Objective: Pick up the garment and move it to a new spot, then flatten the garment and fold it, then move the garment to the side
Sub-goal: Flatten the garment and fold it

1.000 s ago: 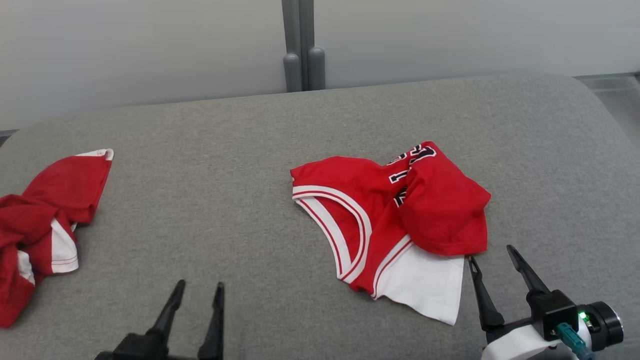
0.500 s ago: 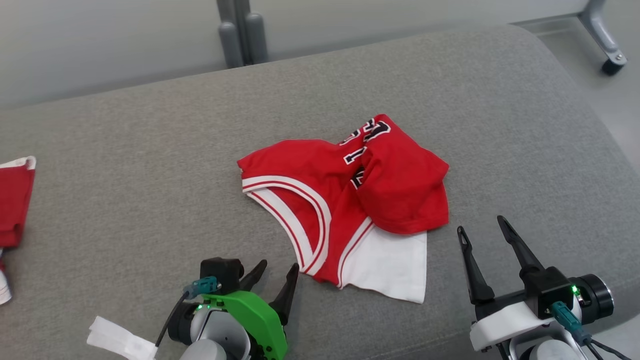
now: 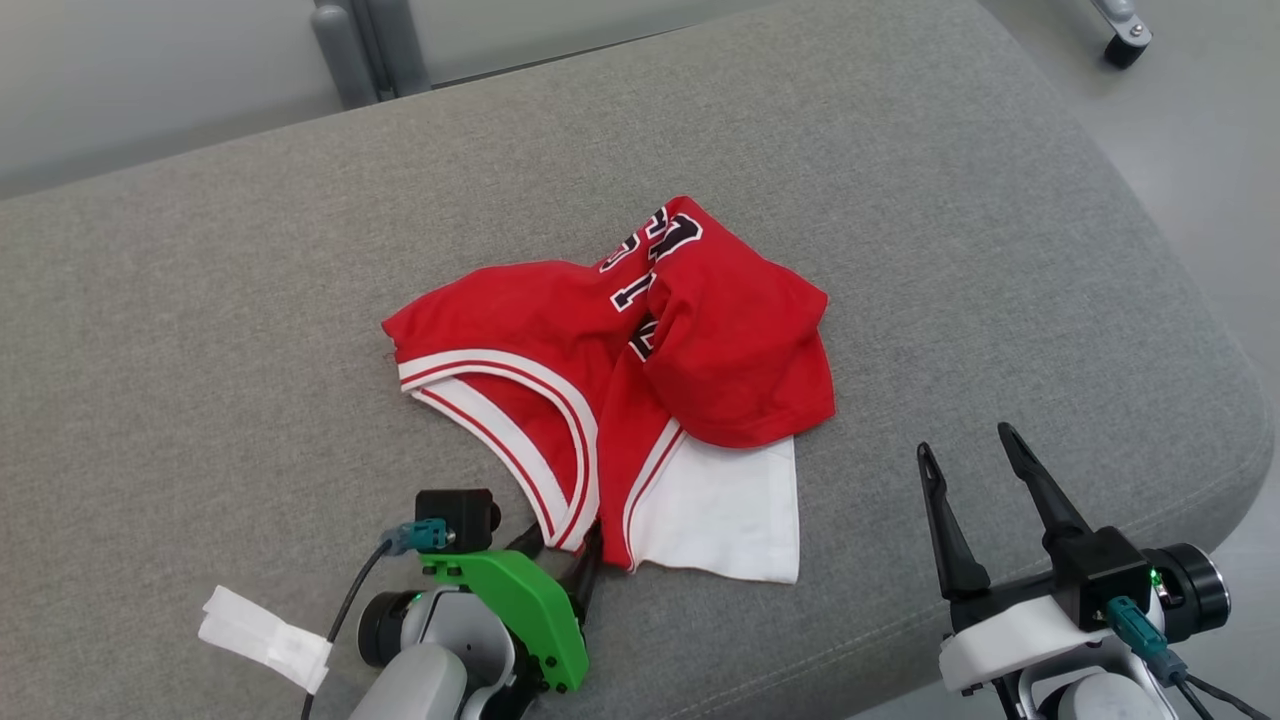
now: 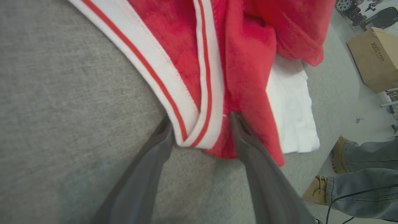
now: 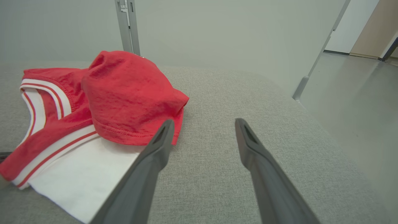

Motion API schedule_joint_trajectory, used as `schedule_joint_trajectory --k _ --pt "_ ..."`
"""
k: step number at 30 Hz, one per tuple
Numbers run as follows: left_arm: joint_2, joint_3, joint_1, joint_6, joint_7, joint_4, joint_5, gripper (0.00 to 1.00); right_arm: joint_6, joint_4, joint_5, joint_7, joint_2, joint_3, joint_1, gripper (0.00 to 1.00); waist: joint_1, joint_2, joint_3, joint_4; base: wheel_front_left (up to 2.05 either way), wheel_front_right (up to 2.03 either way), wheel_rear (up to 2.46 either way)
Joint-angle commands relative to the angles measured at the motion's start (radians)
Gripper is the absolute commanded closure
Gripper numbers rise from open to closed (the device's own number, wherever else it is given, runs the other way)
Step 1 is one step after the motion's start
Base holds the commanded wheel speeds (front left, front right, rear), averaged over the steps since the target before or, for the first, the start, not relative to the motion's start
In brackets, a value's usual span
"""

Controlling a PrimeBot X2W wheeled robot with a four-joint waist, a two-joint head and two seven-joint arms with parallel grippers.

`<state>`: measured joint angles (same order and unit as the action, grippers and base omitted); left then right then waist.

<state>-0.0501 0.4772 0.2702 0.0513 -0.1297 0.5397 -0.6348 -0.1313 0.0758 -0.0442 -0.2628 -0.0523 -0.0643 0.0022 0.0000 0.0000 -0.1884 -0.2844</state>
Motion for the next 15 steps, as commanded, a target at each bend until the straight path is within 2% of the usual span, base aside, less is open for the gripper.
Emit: schedule_joint_trajectory --k 1,5,10,15 --pt "-0.001 0.024 -0.009 -0.008 -0.013 0.04 -0.017 1.0 0.001 -0.003 0.008 -0.003 0.0 0.002 -0.01 0.0 0.0 0.0 -0.006 -0.003 0.0 0.0 0.0" --pt "-0.001 0.043 0.022 0.007 0.017 0.026 -0.041 1.0 0.001 -0.003 0.007 -0.003 0.001 0.005 -0.013 0.0 0.0 0.0 -0.006 0.004 0.0 0.0 0.0" --pt "-0.009 -0.013 0.063 0.015 0.028 -0.085 -0.115 1.0 0.001 -0.002 0.012 -0.003 0.002 0.014 -0.003 0.0 0.0 0.0 0.001 0.022 0.0 0.0 0.0" --pt "-0.108 -0.102 0.067 -0.002 -0.032 -0.291 -0.176 1.0 0.001 0.002 0.025 -0.003 0.001 0.022 0.012 0.0 0.0 0.0 0.019 0.04 0.0 0.0 0.0"
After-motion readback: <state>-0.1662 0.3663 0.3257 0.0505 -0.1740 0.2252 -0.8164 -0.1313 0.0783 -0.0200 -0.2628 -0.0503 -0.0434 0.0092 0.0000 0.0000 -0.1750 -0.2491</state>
